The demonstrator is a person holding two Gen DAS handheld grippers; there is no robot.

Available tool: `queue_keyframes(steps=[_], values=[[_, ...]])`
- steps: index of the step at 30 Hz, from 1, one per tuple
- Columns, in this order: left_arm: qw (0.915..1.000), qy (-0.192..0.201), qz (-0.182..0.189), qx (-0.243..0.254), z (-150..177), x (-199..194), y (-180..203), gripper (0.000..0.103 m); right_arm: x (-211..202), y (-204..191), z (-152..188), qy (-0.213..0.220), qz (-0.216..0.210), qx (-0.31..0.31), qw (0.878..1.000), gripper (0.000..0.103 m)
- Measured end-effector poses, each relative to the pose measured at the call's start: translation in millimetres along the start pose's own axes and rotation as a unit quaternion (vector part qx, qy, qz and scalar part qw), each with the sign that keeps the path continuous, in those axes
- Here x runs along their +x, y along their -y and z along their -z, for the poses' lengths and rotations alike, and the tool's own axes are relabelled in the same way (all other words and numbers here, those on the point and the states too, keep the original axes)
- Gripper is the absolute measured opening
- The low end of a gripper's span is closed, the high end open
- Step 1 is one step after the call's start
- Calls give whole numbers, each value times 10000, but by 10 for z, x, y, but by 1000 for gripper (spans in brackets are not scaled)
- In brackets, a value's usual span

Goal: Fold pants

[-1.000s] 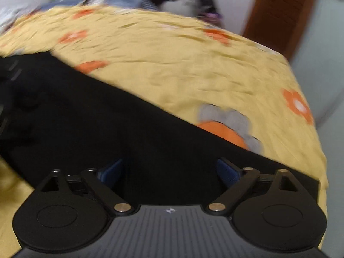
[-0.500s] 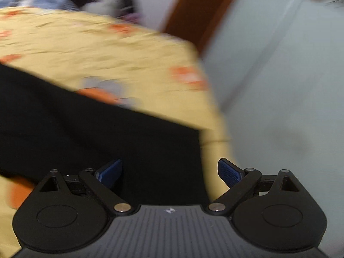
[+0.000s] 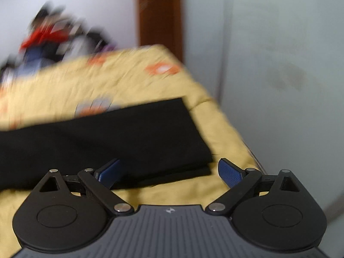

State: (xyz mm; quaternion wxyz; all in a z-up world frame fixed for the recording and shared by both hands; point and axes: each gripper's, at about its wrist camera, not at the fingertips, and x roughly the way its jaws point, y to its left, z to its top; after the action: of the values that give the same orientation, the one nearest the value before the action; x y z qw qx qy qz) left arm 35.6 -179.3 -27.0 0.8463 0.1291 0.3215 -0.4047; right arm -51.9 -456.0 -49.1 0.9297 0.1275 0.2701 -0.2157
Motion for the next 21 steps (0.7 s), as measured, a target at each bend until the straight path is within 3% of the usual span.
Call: queue_keyframes(steps=[3,5,9,11,14,15,18,21], values=[[9995,-46,15,-311,-30,72,-46,82,-75,192,94,-106,-657,1013,9926,97],[9991,-197,56,-384,-19,141,-44,82,-106,219,146,-40,-1045,1288,9861,97],[9992,-235,20,-328,25,150,-10,82,-9,247,108,-31,-1199,1705,9780,97],[9995,-255,-7,-207,51,153,15,84,71,344,128,-160,-1280,2405,9620,98],[9995,-267,-88,-123,92,190,23,86,38,483,249,25,-1589,3201,9339,98],[9995,-259,-96,-132,93,196,22,87,30,500,266,81,-1672,3282,9296,98],[9994,-256,-105,-195,89,208,19,87,25,507,244,111,-1742,3176,9320,98],[9993,-250,-122,-254,91,204,18,88,117,459,171,263,-1472,3050,9405,97]])
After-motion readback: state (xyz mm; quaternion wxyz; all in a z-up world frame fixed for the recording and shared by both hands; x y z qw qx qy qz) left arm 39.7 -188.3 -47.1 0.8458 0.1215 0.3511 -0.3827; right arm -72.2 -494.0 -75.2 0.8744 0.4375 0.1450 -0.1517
